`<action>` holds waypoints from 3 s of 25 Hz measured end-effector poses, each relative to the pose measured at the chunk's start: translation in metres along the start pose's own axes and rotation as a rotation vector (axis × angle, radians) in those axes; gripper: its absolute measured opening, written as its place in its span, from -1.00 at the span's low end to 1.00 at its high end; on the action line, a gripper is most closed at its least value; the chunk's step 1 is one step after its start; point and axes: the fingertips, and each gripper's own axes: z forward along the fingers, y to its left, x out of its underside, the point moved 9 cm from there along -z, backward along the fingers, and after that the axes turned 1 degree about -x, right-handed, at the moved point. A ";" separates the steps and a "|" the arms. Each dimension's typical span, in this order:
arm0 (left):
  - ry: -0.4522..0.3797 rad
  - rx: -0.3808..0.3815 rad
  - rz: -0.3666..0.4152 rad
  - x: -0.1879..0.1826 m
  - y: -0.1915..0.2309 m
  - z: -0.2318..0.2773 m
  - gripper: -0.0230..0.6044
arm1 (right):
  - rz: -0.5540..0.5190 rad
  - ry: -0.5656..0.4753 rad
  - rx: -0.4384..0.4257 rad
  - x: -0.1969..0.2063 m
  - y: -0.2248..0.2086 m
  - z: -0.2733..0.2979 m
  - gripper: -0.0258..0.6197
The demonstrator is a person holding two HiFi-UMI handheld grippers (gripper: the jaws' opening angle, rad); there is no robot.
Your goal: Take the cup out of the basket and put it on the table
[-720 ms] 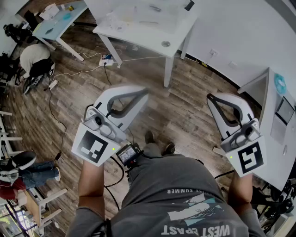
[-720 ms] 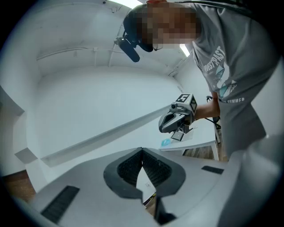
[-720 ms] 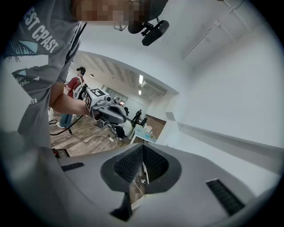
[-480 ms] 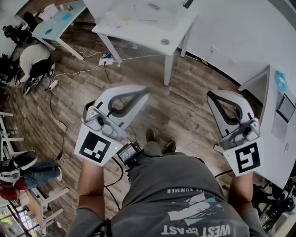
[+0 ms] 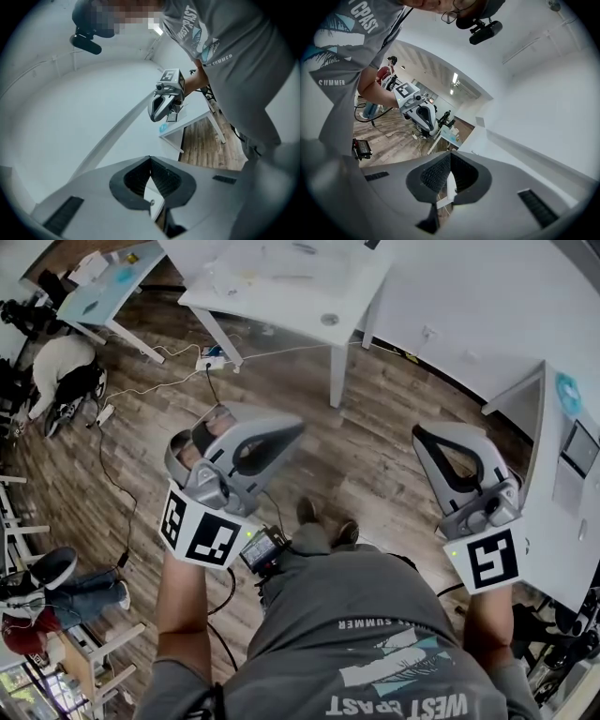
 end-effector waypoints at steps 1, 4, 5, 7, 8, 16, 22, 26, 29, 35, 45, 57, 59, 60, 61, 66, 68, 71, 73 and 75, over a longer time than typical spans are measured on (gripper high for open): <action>-0.003 0.002 -0.001 0.001 0.000 0.000 -0.90 | 0.000 0.003 0.000 0.000 0.001 0.001 -0.89; -0.012 0.007 -0.013 0.005 0.000 -0.004 -0.90 | 0.007 0.012 0.000 -0.003 0.004 0.006 -0.89; -0.015 0.009 -0.020 0.007 0.001 -0.004 -0.90 | 0.009 0.014 0.000 -0.003 0.005 0.008 -0.89; -0.016 0.015 -0.029 0.013 0.006 -0.001 -0.90 | 0.012 0.018 -0.003 -0.001 0.001 0.015 -0.89; -0.016 0.018 -0.032 0.017 0.009 0.002 -0.90 | 0.013 0.020 -0.005 0.001 -0.002 0.019 -0.89; -0.029 0.033 -0.062 0.050 0.026 0.005 -0.90 | 0.060 0.036 -0.002 0.001 -0.009 0.051 -0.89; -0.044 0.047 -0.065 0.065 0.032 0.008 -0.90 | 0.062 0.051 0.005 0.000 -0.010 0.064 -0.89; -0.054 0.049 -0.068 0.072 0.037 0.009 -0.90 | 0.059 0.055 0.001 0.001 -0.012 0.074 -0.88; -0.060 0.051 -0.070 0.083 0.045 0.008 -0.90 | 0.064 0.057 0.006 0.000 -0.015 0.087 -0.88; -0.085 0.052 -0.083 0.111 0.062 0.007 -0.90 | 0.042 0.085 0.011 -0.001 -0.020 0.117 -0.88; -0.130 0.058 -0.109 0.135 0.086 0.027 -0.90 | 0.008 0.137 0.030 0.011 -0.048 0.148 -0.88; -0.154 -0.030 -0.075 0.126 0.118 0.092 -0.90 | -0.064 0.092 0.007 0.061 -0.112 0.153 -0.88; -0.160 -0.062 -0.057 0.123 0.123 0.107 -0.90 | -0.076 0.065 0.016 0.072 -0.125 0.152 -0.88; -0.162 -0.075 -0.043 0.121 0.125 0.114 -0.90 | -0.078 0.053 0.020 0.077 -0.131 0.151 -0.88; -0.160 -0.084 -0.028 0.119 0.126 0.121 -0.90 | -0.078 0.041 0.021 0.083 -0.136 0.150 -0.88; -0.146 -0.115 0.037 0.106 0.127 0.151 -0.90 | -0.088 -0.014 0.028 0.106 -0.156 0.144 -0.88; -0.138 -0.123 0.042 0.104 0.130 0.159 -0.90 | -0.080 -0.023 0.028 0.113 -0.162 0.144 -0.88; -0.122 -0.121 0.047 0.101 0.131 0.168 -0.90 | -0.067 -0.026 0.028 0.123 -0.169 0.143 -0.88; -0.116 -0.119 0.059 0.102 0.134 0.172 -0.90 | -0.063 -0.028 0.025 0.127 -0.173 0.145 -0.88; -0.112 -0.114 0.068 0.106 0.138 0.176 -0.90 | -0.056 -0.025 0.021 0.129 -0.177 0.151 -0.88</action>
